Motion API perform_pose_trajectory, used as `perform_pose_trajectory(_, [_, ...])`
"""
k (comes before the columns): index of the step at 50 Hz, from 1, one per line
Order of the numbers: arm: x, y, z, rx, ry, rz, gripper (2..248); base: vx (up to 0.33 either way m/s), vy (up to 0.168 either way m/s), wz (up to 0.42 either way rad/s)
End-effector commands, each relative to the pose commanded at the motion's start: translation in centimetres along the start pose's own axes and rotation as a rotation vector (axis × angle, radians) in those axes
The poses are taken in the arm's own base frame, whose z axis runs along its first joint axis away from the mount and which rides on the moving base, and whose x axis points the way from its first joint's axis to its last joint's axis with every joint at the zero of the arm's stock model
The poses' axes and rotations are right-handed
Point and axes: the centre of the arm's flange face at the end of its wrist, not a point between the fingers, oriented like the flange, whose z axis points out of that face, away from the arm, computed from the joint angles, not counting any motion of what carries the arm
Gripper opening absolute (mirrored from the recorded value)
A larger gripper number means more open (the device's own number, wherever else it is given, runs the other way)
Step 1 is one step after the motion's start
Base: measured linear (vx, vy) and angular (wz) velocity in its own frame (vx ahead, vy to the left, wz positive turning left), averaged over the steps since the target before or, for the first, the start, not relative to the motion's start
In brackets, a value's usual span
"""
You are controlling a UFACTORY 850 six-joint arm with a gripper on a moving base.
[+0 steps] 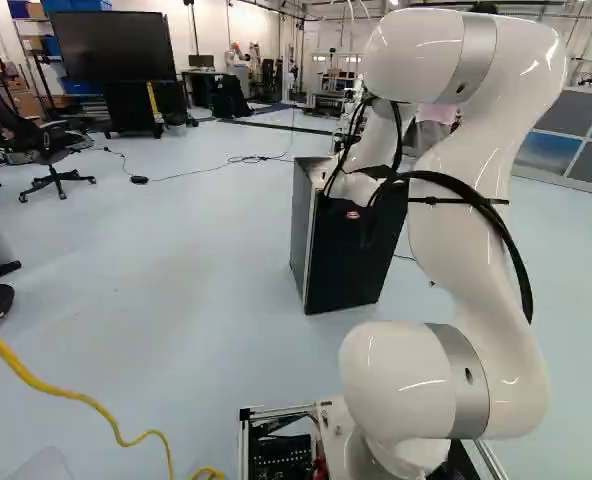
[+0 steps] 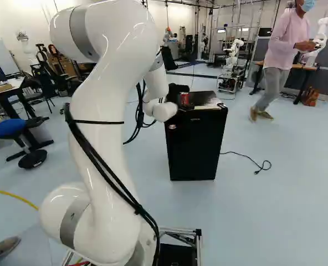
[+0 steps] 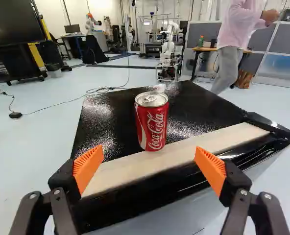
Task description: Grab a drink from the fridge
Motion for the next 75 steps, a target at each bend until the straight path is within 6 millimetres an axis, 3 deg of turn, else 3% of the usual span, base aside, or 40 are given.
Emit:
perform_pose_trajectory(35, [-0.1,-0.3,5.6,0.002,0.033,0.001,247,0.0,0.0,0.0])
perform_pose_trajectory(75, [0.5,-0.1,5.7,0.0,0.045,0.002,247,0.0,0.0,0.0])
